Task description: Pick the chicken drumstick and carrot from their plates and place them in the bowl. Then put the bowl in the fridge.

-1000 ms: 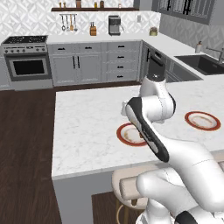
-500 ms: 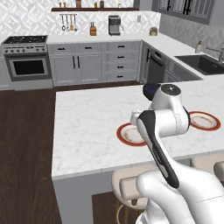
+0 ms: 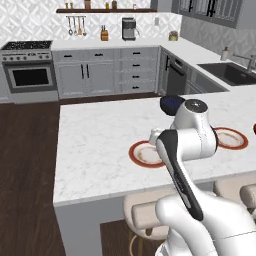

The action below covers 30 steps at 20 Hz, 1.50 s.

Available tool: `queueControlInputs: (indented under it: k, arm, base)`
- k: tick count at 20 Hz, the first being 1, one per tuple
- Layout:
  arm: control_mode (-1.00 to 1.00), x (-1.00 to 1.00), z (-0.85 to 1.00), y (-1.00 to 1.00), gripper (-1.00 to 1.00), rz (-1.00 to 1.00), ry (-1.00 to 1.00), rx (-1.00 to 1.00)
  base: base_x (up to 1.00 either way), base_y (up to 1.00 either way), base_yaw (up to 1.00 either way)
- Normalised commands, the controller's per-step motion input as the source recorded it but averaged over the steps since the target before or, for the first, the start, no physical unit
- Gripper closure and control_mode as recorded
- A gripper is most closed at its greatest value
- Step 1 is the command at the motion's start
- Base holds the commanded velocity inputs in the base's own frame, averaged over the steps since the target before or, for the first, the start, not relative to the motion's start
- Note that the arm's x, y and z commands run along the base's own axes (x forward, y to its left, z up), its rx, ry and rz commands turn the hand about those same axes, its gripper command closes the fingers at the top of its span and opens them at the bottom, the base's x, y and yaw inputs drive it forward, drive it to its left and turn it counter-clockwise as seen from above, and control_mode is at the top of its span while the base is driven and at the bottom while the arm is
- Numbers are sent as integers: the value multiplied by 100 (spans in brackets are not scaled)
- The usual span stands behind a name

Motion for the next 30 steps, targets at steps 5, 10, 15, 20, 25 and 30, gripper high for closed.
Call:
queueControlInputs:
  k: [5,10,15,20,25,30]
  arm:
    - [100,0,0,0,100,0,0,0]
    - [100,0,0,0,100,0,0,0]
    - [100,0,0,0,100,0,0,0]
    - [100,0,0,0,100,0,0,0]
    - [100,0,0,0,100,0,0,0]
    - [100,0,0,0,100,0,0,0]
  base:
    - [-33,-93,-5]
    - [-15,-100,-6]
    - [5,-97,-1]
    - [7,-83,0]
    - [13,-79,-2]
    - [29,-34,-5]
